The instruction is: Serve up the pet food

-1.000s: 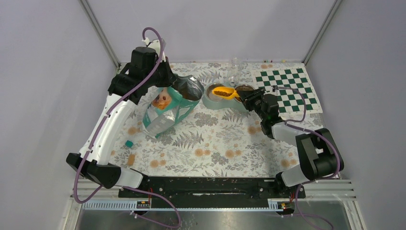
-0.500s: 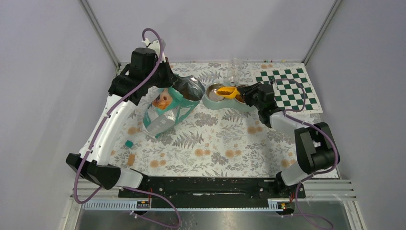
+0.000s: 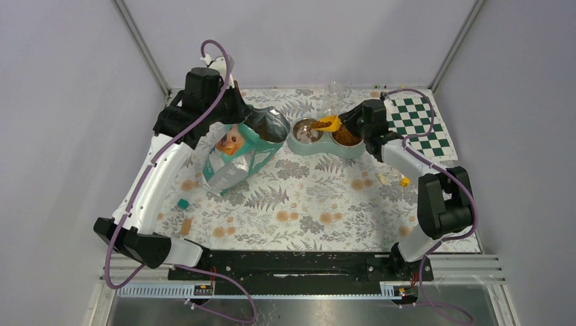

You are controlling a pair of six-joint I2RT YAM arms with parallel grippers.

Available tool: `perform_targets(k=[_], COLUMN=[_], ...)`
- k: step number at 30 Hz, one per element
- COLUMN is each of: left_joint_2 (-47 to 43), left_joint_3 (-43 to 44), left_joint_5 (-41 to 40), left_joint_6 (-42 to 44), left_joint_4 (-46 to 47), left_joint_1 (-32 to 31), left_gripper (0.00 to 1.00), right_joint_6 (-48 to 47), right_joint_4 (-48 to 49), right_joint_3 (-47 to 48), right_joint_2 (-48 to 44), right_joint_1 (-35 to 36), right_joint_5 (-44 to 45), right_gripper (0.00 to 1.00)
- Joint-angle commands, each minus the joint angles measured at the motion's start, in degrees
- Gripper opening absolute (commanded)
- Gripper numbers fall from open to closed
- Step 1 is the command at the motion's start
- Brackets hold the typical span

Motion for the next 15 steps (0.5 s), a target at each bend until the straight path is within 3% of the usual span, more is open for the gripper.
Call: perform_targets(k=[1, 15], left_joint_2=[-1.0, -1.4], left_joint_3=[0.0, -0.2], left_joint_5=[-0.9, -1.1], left_joint_6=[0.8, 1.0], left_joint_4=[4.0, 4.0], left_joint_1=[1.1, 1.2], left_gripper=[0.00, 0.00], right_joint_6=[-5.2, -11.8], right_joint_4=[-5.1, -10.9], right_joint_3=[4.0, 8.6], right_joint_2=[0.0, -1.7], right_joint_1=[-0.1, 2.7], right_joint_5=[3.2, 4.3], right_gripper=[0.00, 0.00])
